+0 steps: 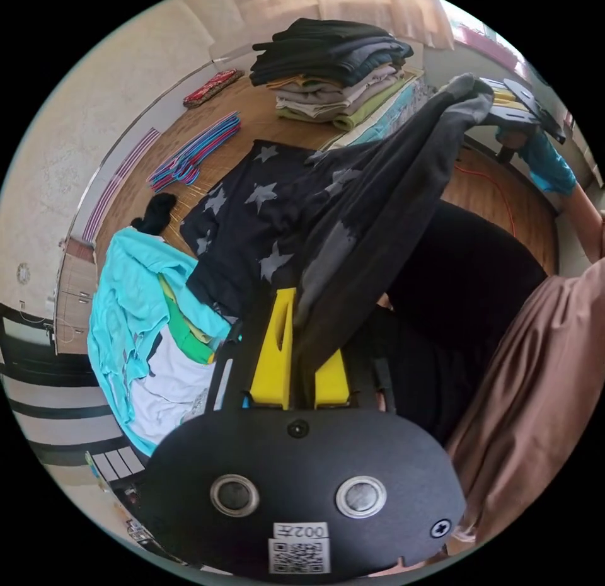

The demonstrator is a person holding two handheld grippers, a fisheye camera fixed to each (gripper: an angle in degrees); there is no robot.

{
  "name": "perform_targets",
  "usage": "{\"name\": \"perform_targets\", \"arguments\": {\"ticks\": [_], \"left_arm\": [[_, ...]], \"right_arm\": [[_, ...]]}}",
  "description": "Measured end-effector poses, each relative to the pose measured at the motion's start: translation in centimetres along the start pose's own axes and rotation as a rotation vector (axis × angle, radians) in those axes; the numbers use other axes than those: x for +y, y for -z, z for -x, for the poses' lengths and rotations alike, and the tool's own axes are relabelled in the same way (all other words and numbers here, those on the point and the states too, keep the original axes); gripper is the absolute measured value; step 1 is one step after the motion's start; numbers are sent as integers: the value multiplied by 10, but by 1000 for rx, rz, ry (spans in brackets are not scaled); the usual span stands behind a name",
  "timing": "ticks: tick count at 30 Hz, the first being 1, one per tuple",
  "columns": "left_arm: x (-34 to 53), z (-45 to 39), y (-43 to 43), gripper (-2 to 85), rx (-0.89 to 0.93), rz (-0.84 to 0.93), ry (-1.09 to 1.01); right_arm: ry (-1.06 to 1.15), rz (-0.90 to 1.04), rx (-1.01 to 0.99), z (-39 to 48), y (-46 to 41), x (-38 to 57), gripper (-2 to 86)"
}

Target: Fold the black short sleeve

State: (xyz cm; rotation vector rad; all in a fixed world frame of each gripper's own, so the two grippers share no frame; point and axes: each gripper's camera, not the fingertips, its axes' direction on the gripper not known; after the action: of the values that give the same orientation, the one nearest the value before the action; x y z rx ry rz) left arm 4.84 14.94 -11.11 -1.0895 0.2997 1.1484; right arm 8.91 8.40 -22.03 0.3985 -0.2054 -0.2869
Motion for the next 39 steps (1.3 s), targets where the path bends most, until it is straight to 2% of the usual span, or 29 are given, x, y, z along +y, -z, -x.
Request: {"name": "perform_targets", "arguments": {"ticks": [9, 15, 23, 30, 39], "left_arm": [[-7, 25, 48, -8, 122, -66, -89], [-37, 58, 61, -8, 49, -94, -139], [-124, 131, 28, -8, -78, -48, -171], [-185, 186, -43, -8, -51, 51, -135], [-217, 245, -112, 5, -14, 132, -58]], "right_arm": [[-35, -3, -44, -20, 6, -10, -8], [-52, -39, 62, -48, -19, -42, -8], [-141, 32, 249, -138, -129, -92, -7], [-238, 188, 246, -213, -236, -103, -7], [-315, 391, 236, -272, -347, -99, 6]]}}
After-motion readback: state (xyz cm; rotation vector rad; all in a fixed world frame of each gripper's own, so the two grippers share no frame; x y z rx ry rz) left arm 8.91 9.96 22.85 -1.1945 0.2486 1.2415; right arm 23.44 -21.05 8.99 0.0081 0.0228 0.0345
